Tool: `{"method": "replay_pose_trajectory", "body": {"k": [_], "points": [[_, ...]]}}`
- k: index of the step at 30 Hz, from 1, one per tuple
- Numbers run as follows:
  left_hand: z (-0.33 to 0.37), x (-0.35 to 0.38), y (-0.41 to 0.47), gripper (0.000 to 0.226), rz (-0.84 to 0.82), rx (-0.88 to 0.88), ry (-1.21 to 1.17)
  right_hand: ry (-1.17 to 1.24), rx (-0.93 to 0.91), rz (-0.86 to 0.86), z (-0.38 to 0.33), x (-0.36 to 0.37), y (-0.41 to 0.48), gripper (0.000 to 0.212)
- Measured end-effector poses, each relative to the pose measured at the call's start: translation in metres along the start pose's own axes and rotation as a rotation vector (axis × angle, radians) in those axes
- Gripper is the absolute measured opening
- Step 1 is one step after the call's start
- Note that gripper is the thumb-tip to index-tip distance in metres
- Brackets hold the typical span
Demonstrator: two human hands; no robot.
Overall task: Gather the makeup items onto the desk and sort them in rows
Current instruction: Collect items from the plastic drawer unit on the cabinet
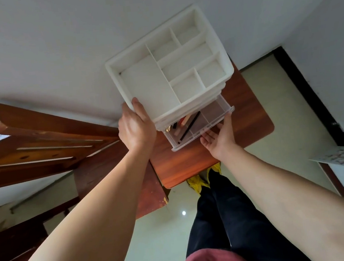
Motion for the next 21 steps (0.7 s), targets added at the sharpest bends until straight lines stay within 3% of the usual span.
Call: {"method": "replay_pose_trajectory", "body": {"k": [4,8,15,18,21], "points": [[-0.002,0.002,0.001,0.045,0.002,0.007,0.004,-0.251,-0.074,0.210,0.003,-0.018,0.005,0.032],[-0.004,0.002,0.001,0.046,-0.003,0.007,0.016,-0.304,-0.136,0.381,0.012,-0.043,0.004,0.030],[-0.004,0.003,0.001,0.047,-0.009,0.023,0.010,-0.386,-0.083,0.364,0.014,-0.047,-0.002,0.025],[-0.004,0.002,0.002,0.047,-0.014,0.025,0.011,-0.647,-0.037,0.292,0.008,-0.051,-0.017,0.033],[-0.004,0.004,0.003,0.047,-0.024,0.040,0.005,-1.129,-0.266,0.227,-0.015,-0.041,-0.034,0.026]]}}
Point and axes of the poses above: each hand's wrist, its own y-axis towards the middle knuckle, its own x-axis out of the palm, z = x × y, the point moved 9 cm from there along y, towards the middle knuckle, and after that the axes turned 12 degrees about -y, right-handed, at the moved point
